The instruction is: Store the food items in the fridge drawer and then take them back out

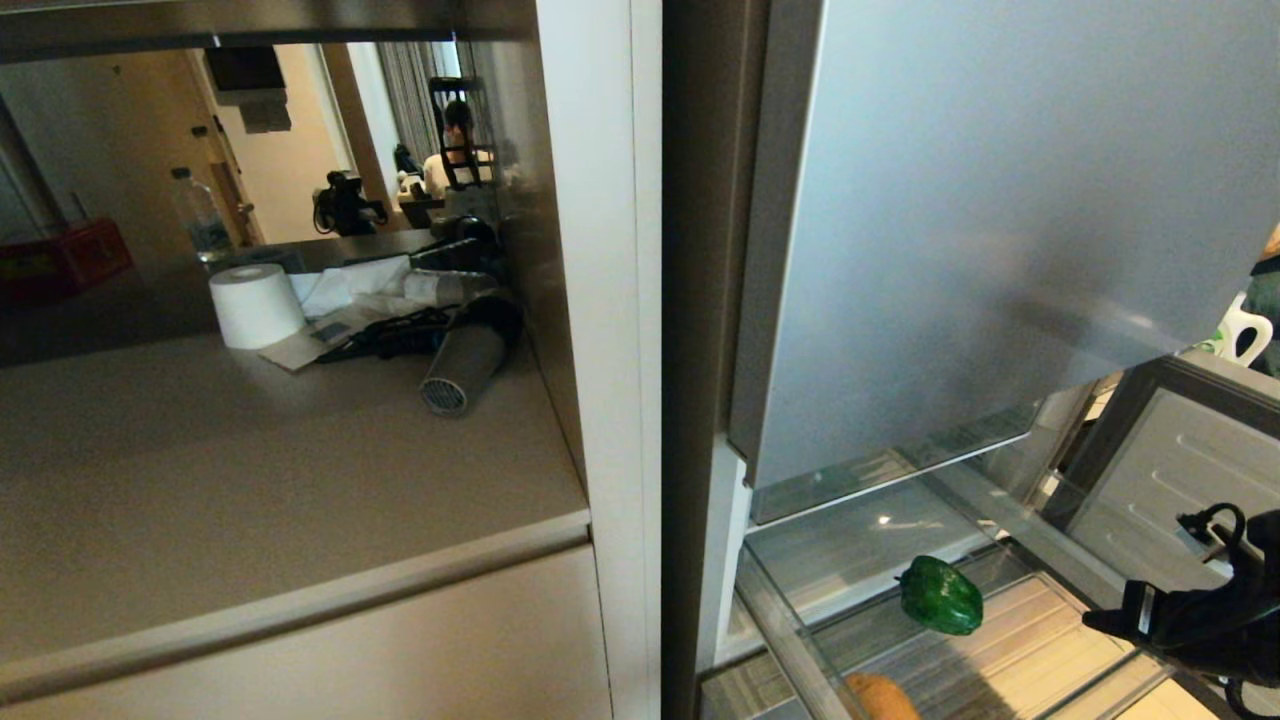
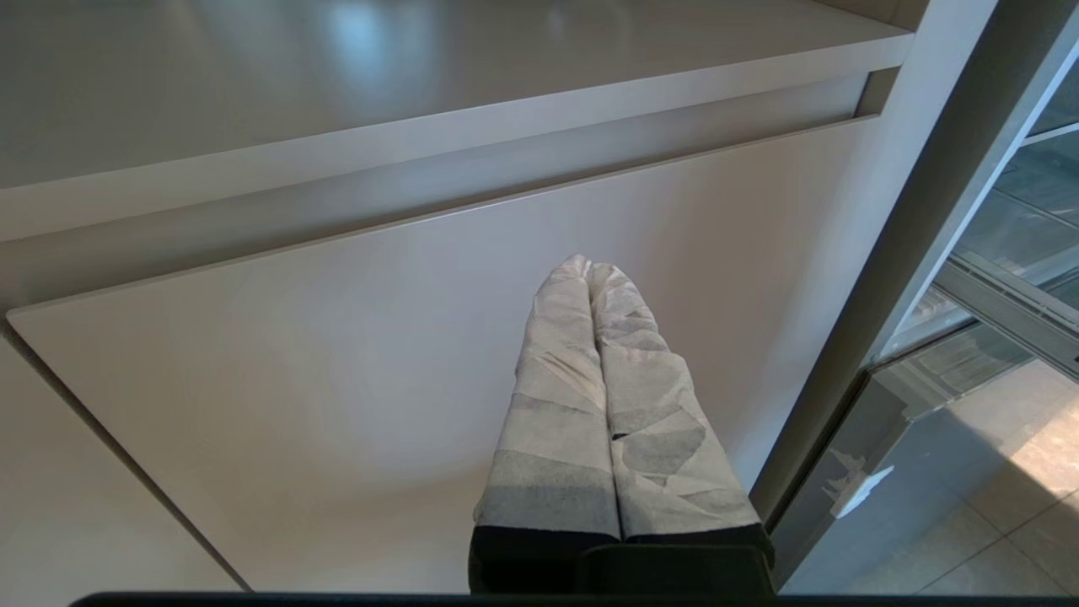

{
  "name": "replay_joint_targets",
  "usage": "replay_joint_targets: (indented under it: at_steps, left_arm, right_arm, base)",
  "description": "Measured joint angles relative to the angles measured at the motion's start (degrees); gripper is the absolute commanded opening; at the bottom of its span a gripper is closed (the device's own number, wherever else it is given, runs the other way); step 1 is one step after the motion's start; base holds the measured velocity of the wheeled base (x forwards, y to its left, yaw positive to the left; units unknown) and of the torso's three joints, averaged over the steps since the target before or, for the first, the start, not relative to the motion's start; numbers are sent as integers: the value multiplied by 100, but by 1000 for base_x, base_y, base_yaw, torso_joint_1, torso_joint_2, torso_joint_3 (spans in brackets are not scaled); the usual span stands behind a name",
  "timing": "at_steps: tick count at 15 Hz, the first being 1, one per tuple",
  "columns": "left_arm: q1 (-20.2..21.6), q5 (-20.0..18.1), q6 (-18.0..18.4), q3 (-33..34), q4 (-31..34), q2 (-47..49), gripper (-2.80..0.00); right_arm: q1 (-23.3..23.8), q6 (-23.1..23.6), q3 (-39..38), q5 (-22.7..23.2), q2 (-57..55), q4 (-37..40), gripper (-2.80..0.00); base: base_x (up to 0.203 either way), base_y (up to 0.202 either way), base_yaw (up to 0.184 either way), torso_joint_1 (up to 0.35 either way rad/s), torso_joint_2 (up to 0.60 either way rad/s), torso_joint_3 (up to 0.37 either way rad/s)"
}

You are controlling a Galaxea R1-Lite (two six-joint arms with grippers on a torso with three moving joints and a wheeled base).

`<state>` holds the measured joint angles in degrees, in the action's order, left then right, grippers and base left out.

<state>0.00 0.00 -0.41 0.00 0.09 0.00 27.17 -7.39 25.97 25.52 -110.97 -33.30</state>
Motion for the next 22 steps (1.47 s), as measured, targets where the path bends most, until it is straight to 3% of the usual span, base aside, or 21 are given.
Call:
replay_joint_targets:
  at_steps: [5, 6, 14, 22]
  left_arm:
    - [0, 0, 0, 0, 1, 0, -280]
    - [0, 0, 0, 0, 1, 0, -280]
    - [0, 0, 0, 0, 1, 0, -280]
    - [0, 0, 0, 0, 1, 0, -280]
  right_arm:
    - [-582, 43, 798, -31, -451, 72, -280]
    - [-702, 46, 894, -33, -513, 129, 0]
    - [-1429, 871, 1443, -401, -707, 681, 0]
    - [-1693, 1831, 1805, -554, -1118, 698, 0]
  base:
    - [0, 0, 0, 0, 0, 0]
    - [0, 0, 0, 0, 0, 0]
    - [0, 0, 0, 0, 0, 0]
    - [0, 0, 0, 0, 0, 0]
